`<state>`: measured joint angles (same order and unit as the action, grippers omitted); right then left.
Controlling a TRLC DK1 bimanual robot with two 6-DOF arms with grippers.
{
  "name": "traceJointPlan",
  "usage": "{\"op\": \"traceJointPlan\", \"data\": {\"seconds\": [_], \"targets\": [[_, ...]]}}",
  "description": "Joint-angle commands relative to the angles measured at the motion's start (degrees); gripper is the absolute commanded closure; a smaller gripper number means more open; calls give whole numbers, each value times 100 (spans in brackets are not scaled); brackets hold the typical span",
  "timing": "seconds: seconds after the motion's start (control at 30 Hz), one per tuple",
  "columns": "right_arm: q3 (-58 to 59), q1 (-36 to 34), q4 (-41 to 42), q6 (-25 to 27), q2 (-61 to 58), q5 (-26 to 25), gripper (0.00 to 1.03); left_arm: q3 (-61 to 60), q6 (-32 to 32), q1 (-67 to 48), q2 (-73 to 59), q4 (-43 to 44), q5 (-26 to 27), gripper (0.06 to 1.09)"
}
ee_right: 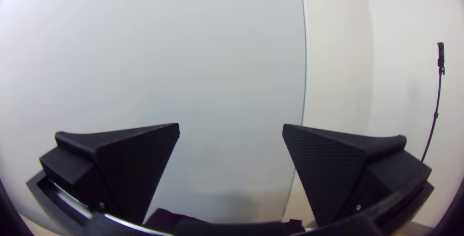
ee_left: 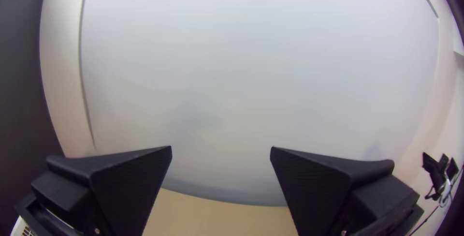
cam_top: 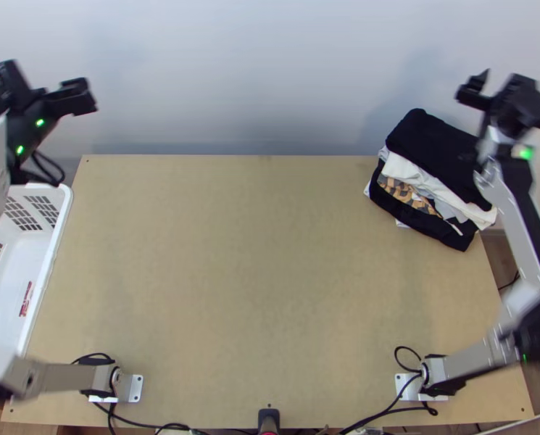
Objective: Fold the t-shirt
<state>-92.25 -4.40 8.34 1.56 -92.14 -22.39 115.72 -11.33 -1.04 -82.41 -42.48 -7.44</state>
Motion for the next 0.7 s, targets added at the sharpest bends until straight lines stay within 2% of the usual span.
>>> {"op": "traceJointPlan", "data": {"seconds": [0.0, 0.07, 0.13, 0.23, 0.3, 0.5, 0.67], "targets": [[1605, -166, 212, -605, 2569, 1413, 3, -2370, 219, 86, 2089, 1936, -829, 10], [2334, -201, 608, -596, 3422, 1633, 3, -3486, 536, 77, 2950, 2956, -882, 10], [3345, -210, 1443, -587, 4318, 1826, 3, -4418, 694, 77, 3732, 3712, -882, 10], [4690, -228, 1979, -561, 5698, 2125, 3, -5191, 852, 95, 4532, 3782, -882, 10], [5340, -228, 1944, -561, 6393, 2283, 3, -5727, 861, 244, 4972, 3782, -882, 10], [6834, -105, 1856, -587, 8018, 2283, 3, -7723, 905, 262, 6466, 4257, -864, 10], [7704, -69, 1390, -420, 9258, 2283, 3, -8558, 764, 271, 7318, 4072, -873, 10]]}}
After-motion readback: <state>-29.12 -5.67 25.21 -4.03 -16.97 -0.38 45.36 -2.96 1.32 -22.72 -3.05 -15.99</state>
